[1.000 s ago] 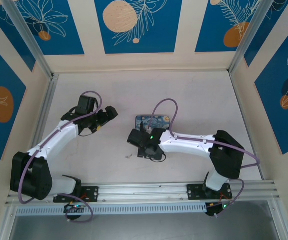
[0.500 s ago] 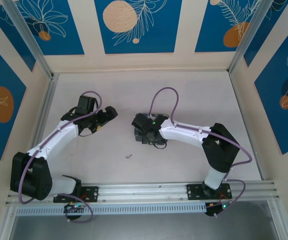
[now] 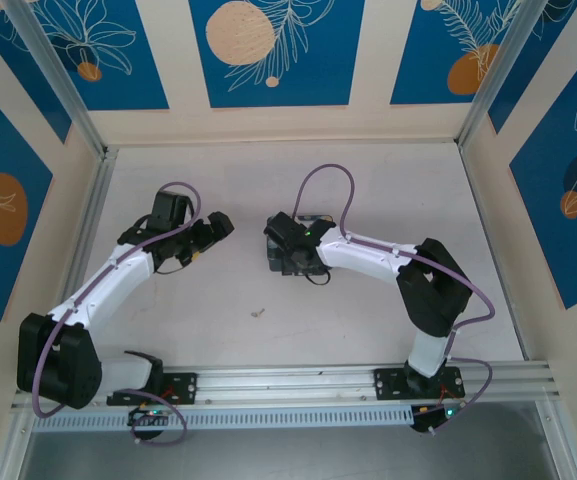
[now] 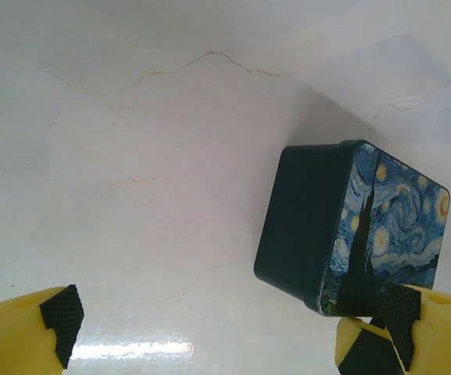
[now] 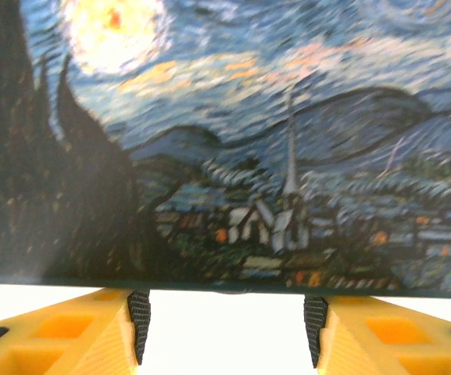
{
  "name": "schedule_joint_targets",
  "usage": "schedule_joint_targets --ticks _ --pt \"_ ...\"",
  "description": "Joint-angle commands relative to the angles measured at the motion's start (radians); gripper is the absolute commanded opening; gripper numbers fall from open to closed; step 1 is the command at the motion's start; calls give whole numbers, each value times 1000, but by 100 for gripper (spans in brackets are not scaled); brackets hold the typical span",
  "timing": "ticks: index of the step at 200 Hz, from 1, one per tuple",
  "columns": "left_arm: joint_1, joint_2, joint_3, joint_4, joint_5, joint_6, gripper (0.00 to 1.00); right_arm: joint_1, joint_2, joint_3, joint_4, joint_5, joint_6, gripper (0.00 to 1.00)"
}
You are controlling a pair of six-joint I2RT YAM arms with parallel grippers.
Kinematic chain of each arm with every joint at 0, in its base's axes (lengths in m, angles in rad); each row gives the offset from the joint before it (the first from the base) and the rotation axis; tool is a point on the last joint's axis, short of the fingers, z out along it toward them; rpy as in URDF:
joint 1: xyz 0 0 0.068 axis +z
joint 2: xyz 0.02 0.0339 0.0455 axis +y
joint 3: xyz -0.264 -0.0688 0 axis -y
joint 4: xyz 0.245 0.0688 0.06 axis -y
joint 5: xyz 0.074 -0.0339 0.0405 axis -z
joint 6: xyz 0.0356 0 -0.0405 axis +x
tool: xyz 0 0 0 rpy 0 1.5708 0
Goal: Unlock a padlock with a key
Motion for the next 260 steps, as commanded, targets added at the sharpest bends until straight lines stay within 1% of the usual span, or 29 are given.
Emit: schedule_joint_targets --ticks 1,27,56,82,117,163,260 --pt "15 -23 5 -26 -19 10 100 70 -74 20 -31 -16 10 57" --pt "16 -13 16 -29 -32 24 100 160 -83 35 -81 -59 114 57" --pt "33 13 43 -43 -35 45 100 232 -30 54 -96 -103 297 56" --pt "58 24 55 -45 -29 58 100 274 34 88 -109 -102 425 55" --pt "86 19 47 -30 -15 57 100 284 95 88 -74 -138 537 55" --pt "94 12 30 -11 6 51 100 300 166 127 -68 -146 598 54" --pt "95 6 -4 14 29 52 100 299 288 222 -68 -195 611 51"
